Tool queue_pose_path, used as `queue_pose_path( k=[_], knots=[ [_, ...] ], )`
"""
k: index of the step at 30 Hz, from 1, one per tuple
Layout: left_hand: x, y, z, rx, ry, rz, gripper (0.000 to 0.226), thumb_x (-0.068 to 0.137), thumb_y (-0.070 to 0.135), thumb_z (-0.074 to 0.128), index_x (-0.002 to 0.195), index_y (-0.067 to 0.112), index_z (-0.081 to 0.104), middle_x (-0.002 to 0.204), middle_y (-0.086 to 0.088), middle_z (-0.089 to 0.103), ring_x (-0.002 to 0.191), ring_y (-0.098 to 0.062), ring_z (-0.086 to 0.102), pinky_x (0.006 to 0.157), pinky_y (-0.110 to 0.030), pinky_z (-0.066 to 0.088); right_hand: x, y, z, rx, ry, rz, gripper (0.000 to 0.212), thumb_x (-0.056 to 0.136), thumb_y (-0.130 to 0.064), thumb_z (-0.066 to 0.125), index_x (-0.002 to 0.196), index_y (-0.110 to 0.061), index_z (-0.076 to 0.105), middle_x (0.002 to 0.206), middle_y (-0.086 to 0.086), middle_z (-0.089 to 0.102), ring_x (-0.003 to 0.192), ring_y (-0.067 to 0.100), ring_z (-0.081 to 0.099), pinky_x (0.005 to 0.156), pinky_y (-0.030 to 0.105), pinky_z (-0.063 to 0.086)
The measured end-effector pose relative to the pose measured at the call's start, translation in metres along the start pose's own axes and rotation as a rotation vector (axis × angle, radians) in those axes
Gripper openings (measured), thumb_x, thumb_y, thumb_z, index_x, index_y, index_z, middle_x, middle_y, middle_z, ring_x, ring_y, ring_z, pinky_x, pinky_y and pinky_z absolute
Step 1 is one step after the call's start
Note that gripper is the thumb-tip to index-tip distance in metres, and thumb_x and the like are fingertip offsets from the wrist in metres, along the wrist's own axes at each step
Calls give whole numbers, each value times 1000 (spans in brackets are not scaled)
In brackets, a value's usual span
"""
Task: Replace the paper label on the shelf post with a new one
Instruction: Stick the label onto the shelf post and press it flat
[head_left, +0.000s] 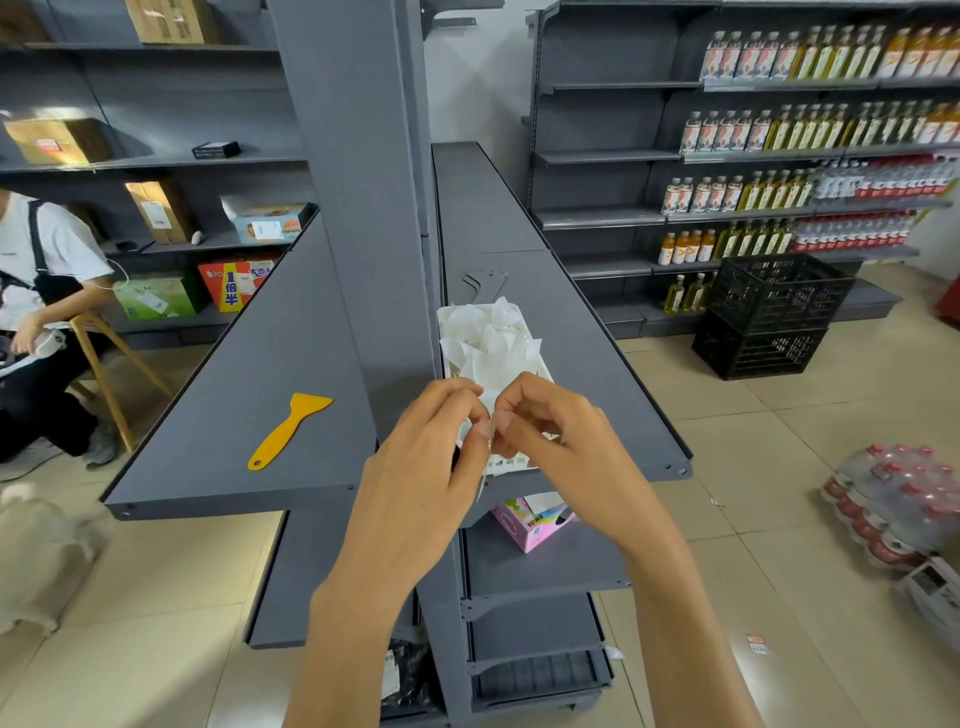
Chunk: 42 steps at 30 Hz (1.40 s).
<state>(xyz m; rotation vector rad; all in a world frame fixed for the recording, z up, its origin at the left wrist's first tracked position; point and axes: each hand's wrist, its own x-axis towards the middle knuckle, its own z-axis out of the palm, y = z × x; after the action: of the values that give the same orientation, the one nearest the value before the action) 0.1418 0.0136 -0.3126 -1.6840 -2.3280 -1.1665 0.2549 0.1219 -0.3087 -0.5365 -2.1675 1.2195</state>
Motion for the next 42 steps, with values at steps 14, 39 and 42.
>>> queue_pose_path(
  k=[14, 39, 42],
  knots=[
    [3, 6, -1, -38, 130, 26, 11, 102, 25, 45, 99, 25, 56, 103, 14, 59, 81, -17, 63, 65, -45, 55, -5, 17, -6, -66, 38, 92, 14, 101, -19, 48, 88, -19, 54, 61, 6, 55, 58, 14, 43, 60, 28, 44],
    [7, 2, 8, -169, 243, -112, 18, 106, 26, 35, 94, 19, 46, 73, 6, 55, 56, -10, 43, 52, -29, 32, -5, 71, -5, -23, 340, 318, 17, 101, -9, 40, 91, -9, 53, 65, -1, 58, 59, 17, 48, 60, 35, 43],
    [9, 4, 3, -267, 357, -140, 21, 107, 25, 34, 96, 13, 48, 67, 3, 51, 56, -16, 43, 61, -52, 52, -5, 76, -6, 24, 387, 318, 17, 100, -8, 41, 87, -7, 51, 66, -1, 60, 58, 16, 51, 61, 31, 43]
  ],
)
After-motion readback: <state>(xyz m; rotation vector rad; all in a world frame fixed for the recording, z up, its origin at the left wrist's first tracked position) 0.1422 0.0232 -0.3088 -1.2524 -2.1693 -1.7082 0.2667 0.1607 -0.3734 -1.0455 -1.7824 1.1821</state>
